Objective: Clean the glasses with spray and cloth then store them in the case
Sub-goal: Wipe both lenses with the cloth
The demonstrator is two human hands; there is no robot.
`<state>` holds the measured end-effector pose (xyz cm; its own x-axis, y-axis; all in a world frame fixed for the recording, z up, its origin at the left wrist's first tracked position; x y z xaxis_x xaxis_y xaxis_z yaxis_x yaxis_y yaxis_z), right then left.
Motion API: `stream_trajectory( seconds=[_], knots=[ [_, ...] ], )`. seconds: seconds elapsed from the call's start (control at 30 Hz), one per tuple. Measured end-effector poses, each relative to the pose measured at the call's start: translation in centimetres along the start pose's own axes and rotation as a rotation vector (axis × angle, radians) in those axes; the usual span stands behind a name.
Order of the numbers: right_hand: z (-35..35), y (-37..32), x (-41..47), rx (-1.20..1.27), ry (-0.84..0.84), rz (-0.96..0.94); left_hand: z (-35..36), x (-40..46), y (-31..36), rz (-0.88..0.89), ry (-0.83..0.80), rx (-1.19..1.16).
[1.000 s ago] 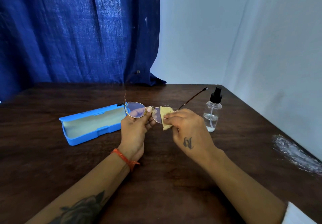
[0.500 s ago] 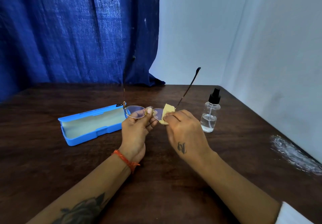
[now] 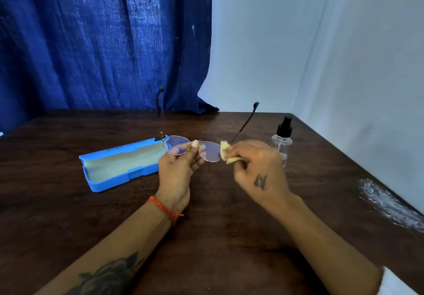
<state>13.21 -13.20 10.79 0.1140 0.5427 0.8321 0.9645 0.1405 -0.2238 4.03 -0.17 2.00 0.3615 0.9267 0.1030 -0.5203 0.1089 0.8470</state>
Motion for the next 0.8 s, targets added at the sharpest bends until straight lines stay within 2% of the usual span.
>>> stream_trajectory(
  seconds=[0.07,0.17,0.23,0.37,0.47,0.57,0.63,0.67,0.73,0.8],
  knots=[
    [-0.8,2.5,0.0,0.136,0.082,0.212,-0.1,0.1,-0.2,-0.019,0.003,-0.006],
    [0.9,4.7,-0.7,0.357,-0.036,0.489,0.1,0.2,-0.8,-0.065,-0.020,0.024],
    [1.8,5.7,-1.6,0.560,-0.054,0.657,0.4,0.2,-1.0,-0.085,-0.049,0.060],
    [3.4,7.0,-3.6,0.959,-0.036,1.045,1.2,0.2,-0.2,-0.010,-0.138,0.153],
    [4.8,7.0,-4.8,1.049,-0.147,1.212,1.3,0.4,0.6,0.050,-0.163,0.199],
    [5.1,7.1,-5.2,0.983,-0.248,1.252,1.5,0.4,0.8,0.060,-0.188,0.198],
    [4.2,7.6,-4.7,0.792,-0.276,1.150,1.7,0.3,0.7,0.051,-0.204,0.192],
    [3.3,8.0,-4.0,0.639,-0.247,1.052,1.8,0.3,0.6,0.047,-0.207,0.198],
    [0.6,8.1,-2.4,0.383,-0.087,0.842,1.7,0.3,0.5,0.041,-0.202,0.212],
    [-1.3,7.5,-1.5,0.380,0.093,0.723,1.6,0.5,0.4,0.033,-0.198,0.224]
  ],
)
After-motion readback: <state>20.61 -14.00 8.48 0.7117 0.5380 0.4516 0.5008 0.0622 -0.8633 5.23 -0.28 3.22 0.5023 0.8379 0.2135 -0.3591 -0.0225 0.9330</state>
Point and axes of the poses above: each hand's wrist, its own x-axis towards the middle knuckle, its own z-axis out of the palm, y = z × x, the point moved 10 cm from there along x, towards the middle knuckle, and after that the axes turned 1 degree about -z, right-handed, at the moved point
